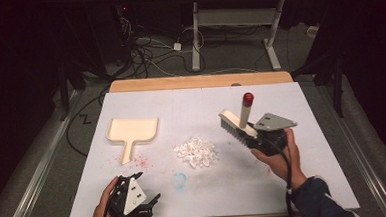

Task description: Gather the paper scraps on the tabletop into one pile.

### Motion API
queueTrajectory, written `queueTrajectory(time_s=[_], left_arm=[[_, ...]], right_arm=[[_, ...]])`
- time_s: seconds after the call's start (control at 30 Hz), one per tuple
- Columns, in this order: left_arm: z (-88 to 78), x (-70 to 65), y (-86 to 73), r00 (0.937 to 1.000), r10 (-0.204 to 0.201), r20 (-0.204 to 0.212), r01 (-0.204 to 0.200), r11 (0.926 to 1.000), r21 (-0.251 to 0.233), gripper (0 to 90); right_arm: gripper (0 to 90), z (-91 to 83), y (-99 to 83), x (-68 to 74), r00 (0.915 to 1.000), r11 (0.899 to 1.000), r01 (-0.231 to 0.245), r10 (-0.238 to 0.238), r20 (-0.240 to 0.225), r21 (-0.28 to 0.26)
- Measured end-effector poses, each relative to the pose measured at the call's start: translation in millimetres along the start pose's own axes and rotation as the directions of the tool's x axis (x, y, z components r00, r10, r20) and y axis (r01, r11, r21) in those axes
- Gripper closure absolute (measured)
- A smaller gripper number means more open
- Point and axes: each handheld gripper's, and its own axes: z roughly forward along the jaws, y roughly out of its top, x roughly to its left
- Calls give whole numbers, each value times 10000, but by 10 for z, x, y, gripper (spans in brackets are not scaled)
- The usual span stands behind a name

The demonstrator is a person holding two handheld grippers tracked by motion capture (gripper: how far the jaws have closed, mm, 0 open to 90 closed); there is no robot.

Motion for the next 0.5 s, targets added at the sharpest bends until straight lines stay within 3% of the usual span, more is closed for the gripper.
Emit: queueTrajectory(time_s=[0.1, 0.27, 0.37, 0.5], left_arm=[[2, -8, 9, 10000, 31, -11, -31, 10000, 26, 161], [8, -14, 23, 9999, 111, -43, -110, 9999, 84, 161], [7, -12, 20, 9999, 114, -39, -113, 9999, 96, 161], [4, -10, 17, 9999, 107, -46, -107, 9999, 92, 161]], right_arm=[[680, -206, -65, -119, 9990, 9997, 239, -238, -392, 23], [680, -511, -173, -174, 9904, 9973, 713, -685, -1201, 189], [680, -660, -253, -174, 9779, 9943, 904, -778, -1941, 569], [680, -811, -381, -173, 9501, 9892, 1007, -638, -3052, 1068]])
